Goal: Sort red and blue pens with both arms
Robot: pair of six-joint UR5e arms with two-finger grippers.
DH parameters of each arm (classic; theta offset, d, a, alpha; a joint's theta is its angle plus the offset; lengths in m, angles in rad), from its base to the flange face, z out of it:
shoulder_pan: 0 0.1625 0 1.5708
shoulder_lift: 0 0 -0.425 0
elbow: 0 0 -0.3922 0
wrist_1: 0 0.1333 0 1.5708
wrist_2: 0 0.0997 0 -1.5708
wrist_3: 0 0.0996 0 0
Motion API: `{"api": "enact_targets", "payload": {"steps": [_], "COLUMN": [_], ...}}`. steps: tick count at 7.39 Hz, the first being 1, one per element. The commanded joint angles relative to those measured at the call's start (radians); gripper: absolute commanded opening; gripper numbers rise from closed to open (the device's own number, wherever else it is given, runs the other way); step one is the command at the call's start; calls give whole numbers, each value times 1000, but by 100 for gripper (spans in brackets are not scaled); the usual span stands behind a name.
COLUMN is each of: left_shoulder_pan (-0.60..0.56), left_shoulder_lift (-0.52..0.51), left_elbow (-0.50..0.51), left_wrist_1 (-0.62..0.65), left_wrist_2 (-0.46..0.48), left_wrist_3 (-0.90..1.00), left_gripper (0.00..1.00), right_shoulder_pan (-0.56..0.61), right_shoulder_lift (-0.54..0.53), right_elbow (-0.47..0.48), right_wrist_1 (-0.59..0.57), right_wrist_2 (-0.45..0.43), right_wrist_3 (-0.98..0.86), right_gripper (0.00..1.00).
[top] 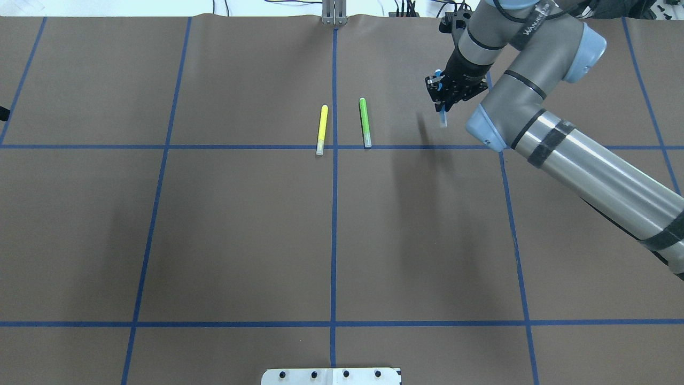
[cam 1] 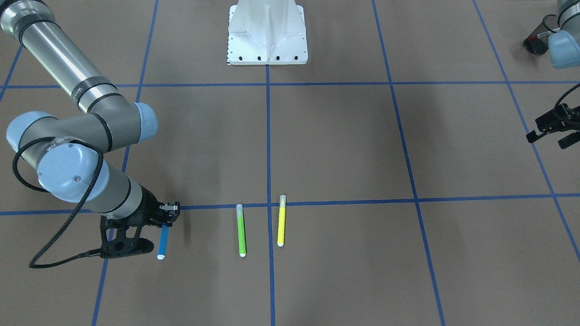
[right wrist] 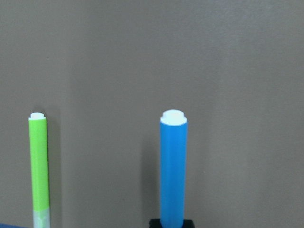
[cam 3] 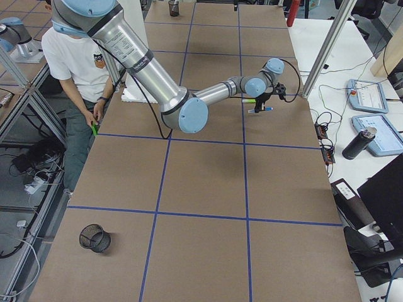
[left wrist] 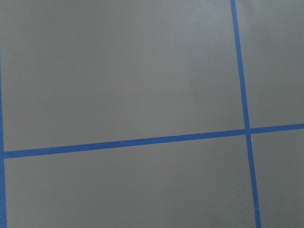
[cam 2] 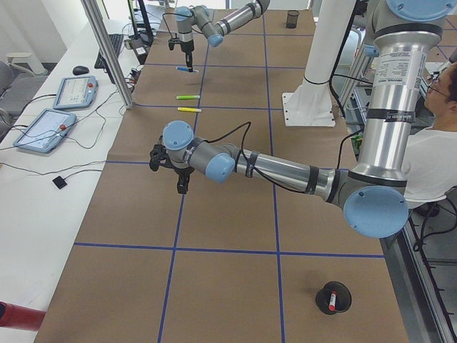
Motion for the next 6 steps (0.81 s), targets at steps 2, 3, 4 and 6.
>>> {"api": "enact_targets", "payload": {"steps": [2, 3, 4, 6], "left_shoulder_pan": [0, 0, 0, 0], "left_shoulder_lift": [3, 3, 3, 3], "left_elbow": [1, 4, 6, 9], "left_wrist_1": [0, 0, 0, 0], "left_wrist_2": [0, 0, 0, 0], "left_wrist_3": [-8, -8, -8, -8], "left_gripper": [98, 98, 98, 98], "right_shoulder_pan": [39, 83, 103, 169], "right_shoulder_lift": [-204, -272, -339, -459], "right_elbow": [239, 301, 323, 256], "right_wrist_1": [2, 2, 84, 356], "right_wrist_2": [-58, -52, -47, 26], "right_wrist_3": [-156, -210, -212, -214], "right_gripper": [0, 0, 0, 0]}}
